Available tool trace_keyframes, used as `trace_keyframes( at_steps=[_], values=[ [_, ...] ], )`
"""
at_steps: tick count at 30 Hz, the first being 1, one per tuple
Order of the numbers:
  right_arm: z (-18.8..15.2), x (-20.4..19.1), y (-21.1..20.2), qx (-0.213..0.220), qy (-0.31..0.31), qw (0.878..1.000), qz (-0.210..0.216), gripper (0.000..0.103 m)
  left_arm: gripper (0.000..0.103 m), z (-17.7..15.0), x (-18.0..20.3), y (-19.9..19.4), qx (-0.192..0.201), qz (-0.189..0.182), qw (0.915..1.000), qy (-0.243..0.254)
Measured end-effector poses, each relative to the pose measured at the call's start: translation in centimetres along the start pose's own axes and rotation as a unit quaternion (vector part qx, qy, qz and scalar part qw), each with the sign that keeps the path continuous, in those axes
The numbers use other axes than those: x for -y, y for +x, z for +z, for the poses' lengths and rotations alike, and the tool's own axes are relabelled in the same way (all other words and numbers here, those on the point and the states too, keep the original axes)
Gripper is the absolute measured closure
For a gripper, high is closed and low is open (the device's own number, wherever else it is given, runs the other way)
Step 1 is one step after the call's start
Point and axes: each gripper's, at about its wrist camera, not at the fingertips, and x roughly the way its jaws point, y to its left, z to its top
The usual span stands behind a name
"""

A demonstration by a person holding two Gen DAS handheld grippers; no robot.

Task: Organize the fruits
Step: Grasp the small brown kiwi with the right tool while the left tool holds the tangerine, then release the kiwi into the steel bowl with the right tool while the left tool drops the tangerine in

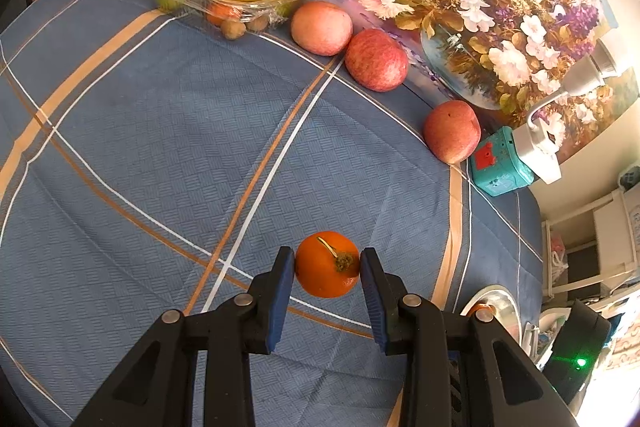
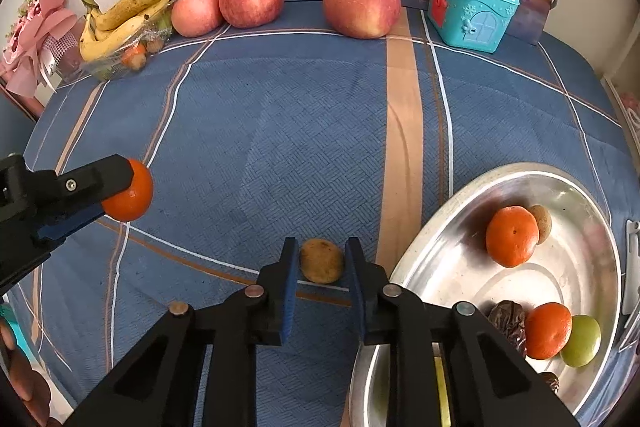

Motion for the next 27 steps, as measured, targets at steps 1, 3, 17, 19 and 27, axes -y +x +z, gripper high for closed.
trace_keyframes(
  at_steps=[1, 3, 17, 19, 27],
  values=[
    [0.0, 0.0, 0.0, 0.0, 0.0, 1.0, 0.001, 0.079, 0.067, 0.0, 0.0, 0.0, 0.0, 0.0, 1.0, 0.0],
    [0.0, 0.0, -0.1, 0.0, 0.003, 1.0, 0.005, 0.079, 0.067, -0.1, 0.0, -0.1, 0.001, 0.0, 1.0, 0.0],
    [-0.1, -0.6, -3.1, 0.029, 0.002, 0.999, 0.031, 0.079, 0.067, -0.4, 1.1, -0.8, 0.008, 0.004, 0.9998, 0.018],
    [-0.1, -0.5, -3.5, 0.032, 0.002, 0.999, 0.033, 0.079, 0.067, -0.6, 1.7, -0.8, 0.008, 0.004, 0.9996, 0.028],
    [-0.1, 1.9, -5.4, 0.047, 0.038, 0.998, 0.035, 0.079, 0.067, -2.2, 5.7, -0.6, -0.007, -0.017, 0.9963, 0.084]
  ],
)
